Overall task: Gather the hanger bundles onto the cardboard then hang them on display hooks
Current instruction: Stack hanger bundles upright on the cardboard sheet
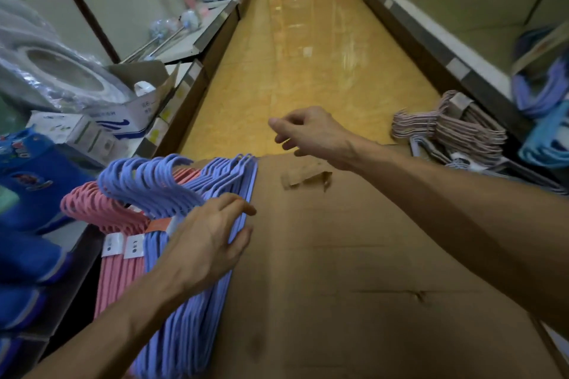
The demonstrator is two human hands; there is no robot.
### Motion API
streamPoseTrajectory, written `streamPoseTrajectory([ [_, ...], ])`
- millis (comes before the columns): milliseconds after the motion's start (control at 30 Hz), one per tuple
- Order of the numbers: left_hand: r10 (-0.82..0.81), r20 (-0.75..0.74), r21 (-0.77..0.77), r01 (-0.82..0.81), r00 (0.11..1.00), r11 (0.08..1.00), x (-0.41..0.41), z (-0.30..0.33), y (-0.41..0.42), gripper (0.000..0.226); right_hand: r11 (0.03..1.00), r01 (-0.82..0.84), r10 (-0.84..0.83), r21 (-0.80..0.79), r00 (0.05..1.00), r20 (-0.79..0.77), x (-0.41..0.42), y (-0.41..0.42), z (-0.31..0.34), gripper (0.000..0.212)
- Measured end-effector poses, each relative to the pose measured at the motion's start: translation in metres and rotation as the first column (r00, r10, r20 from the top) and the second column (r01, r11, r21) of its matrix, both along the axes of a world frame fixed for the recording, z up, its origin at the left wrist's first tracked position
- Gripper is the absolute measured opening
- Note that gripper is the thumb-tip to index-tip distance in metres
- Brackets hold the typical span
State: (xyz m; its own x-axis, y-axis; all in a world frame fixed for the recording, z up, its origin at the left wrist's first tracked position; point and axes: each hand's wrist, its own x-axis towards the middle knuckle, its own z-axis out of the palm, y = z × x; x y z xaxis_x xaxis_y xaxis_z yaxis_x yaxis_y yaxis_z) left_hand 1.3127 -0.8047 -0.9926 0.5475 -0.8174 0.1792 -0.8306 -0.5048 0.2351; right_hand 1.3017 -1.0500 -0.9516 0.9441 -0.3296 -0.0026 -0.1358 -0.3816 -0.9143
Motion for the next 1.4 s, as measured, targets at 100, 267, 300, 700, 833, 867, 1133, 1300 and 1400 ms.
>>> streamPoseTrajectory([
  [100,0.002,-0.056,-0.1,-0.008,0.998,0.995,0.001,0.012,-0.035,0.036,0.993,0.103,-0.103,0.056,0.995,-0.001,-0.037,-0.057,0.01,0.034],
  [267,-0.063,-0.045,-0.163,0.055,0.997,0.985,-0.01,0.02,-0.089,0.017,0.944,0.313,-0.318,0.101,0.947,0.044,-0.104,-0.142,0.019,0.03],
  [300,-0.084,-0.043,-0.171,0.075,0.996,0.982,-0.015,0.023,-0.101,0.014,0.93,0.354,-0.36,0.104,0.932,0.05,-0.117,-0.157,0.021,0.029],
  [700,-0.235,-0.165,-0.28,0.183,0.958,0.943,-0.059,0.042,-0.232,0.024,0.73,0.675,-0.683,0.108,0.727,0.065,-0.23,-0.245,0.021,0.023],
  [833,-0.229,-0.279,-0.394,0.106,0.932,0.913,-0.072,0.04,-0.263,0.025,0.687,0.719,-0.725,0.11,0.687,0.037,-0.243,-0.267,0.012,0.015],
  [867,-0.235,-0.331,-0.433,0.074,0.914,0.898,-0.075,0.038,-0.269,0.023,0.677,0.727,-0.733,0.112,0.679,0.028,-0.244,-0.274,0.009,0.015],
  [1133,-0.369,-0.494,-0.534,0.06,0.787,0.844,-0.078,0.023,-0.321,0.016,0.637,0.769,-0.77,-0.043,0.638,-0.004,-0.22,-0.342,-0.014,0.029],
  [1300,-0.391,-0.508,-0.54,0.07,0.768,0.839,-0.065,0.032,-0.364,0.018,0.578,0.769,-0.797,-0.273,0.603,0.013,-0.189,-0.379,-0.03,0.045],
  [1400,-0.401,-0.552,-0.557,0.035,0.731,0.83,-0.058,0.035,-0.381,0.019,0.547,0.775,-0.815,-0.317,0.58,0.012,-0.176,-0.399,-0.04,0.049],
])
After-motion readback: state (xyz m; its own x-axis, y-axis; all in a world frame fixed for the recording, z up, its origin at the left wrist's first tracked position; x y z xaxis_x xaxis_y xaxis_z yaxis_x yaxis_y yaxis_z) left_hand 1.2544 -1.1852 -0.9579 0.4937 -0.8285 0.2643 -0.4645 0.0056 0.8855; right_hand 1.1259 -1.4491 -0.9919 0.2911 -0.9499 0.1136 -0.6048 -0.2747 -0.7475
